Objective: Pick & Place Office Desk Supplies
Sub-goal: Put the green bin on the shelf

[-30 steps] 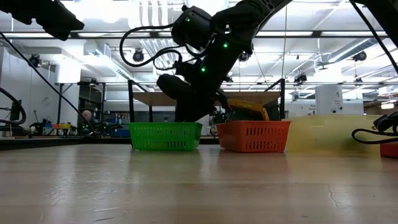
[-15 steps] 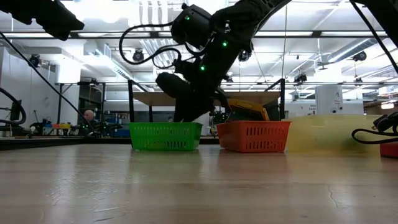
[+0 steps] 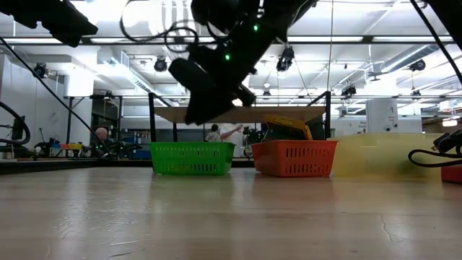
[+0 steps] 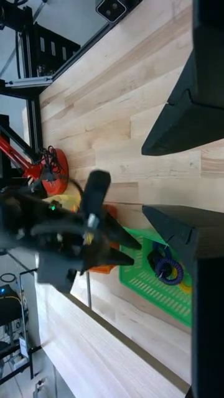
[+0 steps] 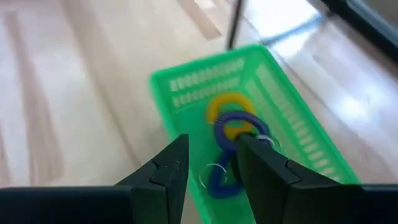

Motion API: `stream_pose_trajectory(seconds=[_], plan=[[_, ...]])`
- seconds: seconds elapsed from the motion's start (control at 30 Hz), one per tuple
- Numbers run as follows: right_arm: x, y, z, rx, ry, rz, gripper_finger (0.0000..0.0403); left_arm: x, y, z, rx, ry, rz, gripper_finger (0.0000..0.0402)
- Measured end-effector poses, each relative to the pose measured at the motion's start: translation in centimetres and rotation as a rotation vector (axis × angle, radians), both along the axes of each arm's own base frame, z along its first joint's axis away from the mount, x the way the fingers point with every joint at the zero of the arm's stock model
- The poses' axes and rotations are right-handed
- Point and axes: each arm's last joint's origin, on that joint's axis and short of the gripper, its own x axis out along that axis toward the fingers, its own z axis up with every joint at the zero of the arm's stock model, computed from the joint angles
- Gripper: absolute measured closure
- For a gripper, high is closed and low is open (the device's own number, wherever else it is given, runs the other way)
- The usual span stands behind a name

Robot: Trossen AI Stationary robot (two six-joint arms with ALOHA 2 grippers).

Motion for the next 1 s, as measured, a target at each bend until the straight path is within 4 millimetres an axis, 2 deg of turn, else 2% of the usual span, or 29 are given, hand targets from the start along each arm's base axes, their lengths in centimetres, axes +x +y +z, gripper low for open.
stream_pose_trajectory(seconds=[0.23,0.37,1.0], plan=[[0.1,3.4,0.4,-0.2,0.104,0.29,0.0274,0.0,0.0,0.0,0.0,0.001,0.0,0.0261],[-0.2,4.3,0.1,-0.292,0.175,0.41,0.0279,0.0,0.0,0.0,0.0,0.0,0.0,0.0261],[0.0,2.2,-0.4,-0.204,0.174,0.512,0.0249,0.0,0.0,0.0,0.0,0.0,0.0,0.0261]])
